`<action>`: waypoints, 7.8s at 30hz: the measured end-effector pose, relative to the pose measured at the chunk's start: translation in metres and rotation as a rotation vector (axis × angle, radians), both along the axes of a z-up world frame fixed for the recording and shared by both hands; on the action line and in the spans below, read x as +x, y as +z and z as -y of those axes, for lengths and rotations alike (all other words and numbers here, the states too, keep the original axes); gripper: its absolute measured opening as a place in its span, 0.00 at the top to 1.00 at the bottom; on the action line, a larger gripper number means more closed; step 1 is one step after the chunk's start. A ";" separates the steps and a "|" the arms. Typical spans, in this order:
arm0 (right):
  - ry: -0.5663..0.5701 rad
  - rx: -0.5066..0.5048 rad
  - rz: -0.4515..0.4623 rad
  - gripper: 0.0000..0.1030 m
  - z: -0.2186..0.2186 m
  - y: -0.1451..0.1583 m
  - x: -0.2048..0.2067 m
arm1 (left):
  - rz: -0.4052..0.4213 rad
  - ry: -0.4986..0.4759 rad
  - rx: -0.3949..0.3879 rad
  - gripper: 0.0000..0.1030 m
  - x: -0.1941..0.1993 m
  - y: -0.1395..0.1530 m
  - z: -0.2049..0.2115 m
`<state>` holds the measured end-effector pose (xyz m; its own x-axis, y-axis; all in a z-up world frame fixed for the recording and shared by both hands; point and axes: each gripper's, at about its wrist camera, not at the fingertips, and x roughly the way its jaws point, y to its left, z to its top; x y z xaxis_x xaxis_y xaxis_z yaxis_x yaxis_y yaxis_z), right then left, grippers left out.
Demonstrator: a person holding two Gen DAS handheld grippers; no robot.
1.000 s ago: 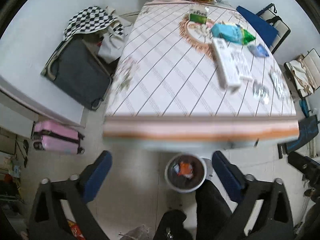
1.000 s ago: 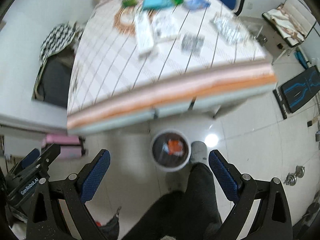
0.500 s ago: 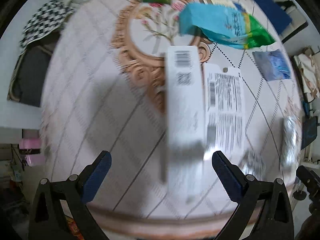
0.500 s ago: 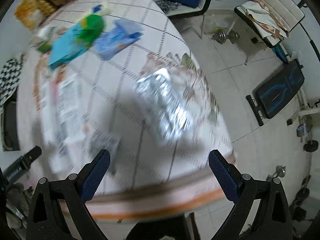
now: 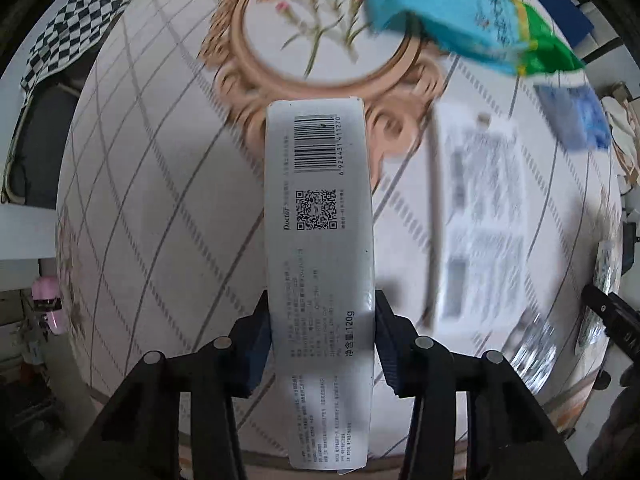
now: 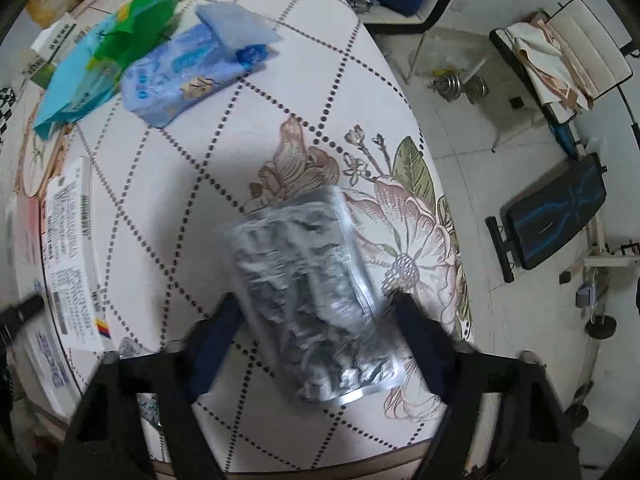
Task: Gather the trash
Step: 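Grasp the white toothpaste box with the left tool while the right tool grasps a silver blister pack, then lower both items over the white bin and open both tools to drop them, then raise both tools from the bin back toward the table, then grasp the white medicine box with the left tool while the right tool grasps an empty blister pack, then lower both items over the white bin and open both tools to drop them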
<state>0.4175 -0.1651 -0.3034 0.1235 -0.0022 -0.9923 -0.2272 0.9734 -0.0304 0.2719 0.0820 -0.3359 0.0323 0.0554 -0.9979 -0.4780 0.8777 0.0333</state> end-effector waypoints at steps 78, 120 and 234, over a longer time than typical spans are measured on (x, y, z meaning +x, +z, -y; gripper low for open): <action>0.065 0.323 -0.391 0.03 -0.015 -0.414 -0.374 | -0.032 0.162 -0.187 0.09 -0.296 -0.339 0.041; 0.185 0.146 -0.079 0.03 -0.008 0.012 -0.452 | 0.103 0.028 -0.010 0.09 -0.360 0.017 0.080; 0.049 0.240 -0.318 0.42 -0.007 -0.311 -0.384 | -0.057 0.137 -0.370 0.19 -0.291 -0.311 0.049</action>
